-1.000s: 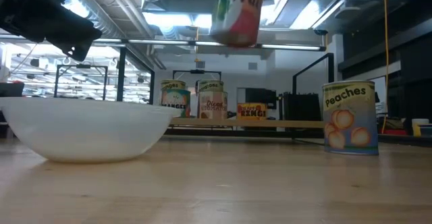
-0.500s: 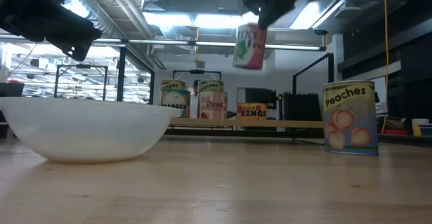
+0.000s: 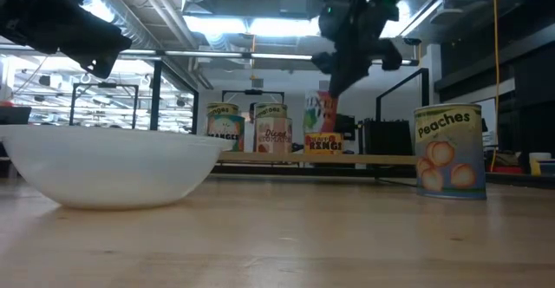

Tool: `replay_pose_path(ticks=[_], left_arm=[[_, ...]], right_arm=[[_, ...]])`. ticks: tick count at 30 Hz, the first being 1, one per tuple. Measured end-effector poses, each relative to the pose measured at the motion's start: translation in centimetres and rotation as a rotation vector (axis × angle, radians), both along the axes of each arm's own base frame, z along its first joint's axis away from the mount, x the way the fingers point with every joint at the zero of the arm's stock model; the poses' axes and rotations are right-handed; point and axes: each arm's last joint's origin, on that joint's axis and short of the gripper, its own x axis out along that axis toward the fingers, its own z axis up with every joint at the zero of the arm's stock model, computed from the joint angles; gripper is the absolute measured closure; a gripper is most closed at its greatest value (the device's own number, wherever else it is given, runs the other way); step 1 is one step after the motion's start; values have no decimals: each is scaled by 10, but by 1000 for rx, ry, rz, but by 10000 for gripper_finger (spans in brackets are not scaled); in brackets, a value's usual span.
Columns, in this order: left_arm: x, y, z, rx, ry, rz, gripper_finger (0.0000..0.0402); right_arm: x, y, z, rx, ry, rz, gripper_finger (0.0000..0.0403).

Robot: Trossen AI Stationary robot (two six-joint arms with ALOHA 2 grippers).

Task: Pick and place cans onto a shelf
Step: Put the canned mixed fruit on the shelf

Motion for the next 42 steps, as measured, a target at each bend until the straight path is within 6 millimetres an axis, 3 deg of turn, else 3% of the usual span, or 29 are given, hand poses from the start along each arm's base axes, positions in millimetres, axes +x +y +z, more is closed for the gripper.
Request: replay_pose_path(ticks=[8,34,42], left_arm=[[0,0,0,1,1,3,325],[0,0,0,1,0,5,325],[0,0,0,1,0,6,325]], right_arm=[[8,-11,-26,-13,45,-19,393],[10,-14,-26,-48,29,-37,380],[10,-14,-26,-49,29,-38,347]])
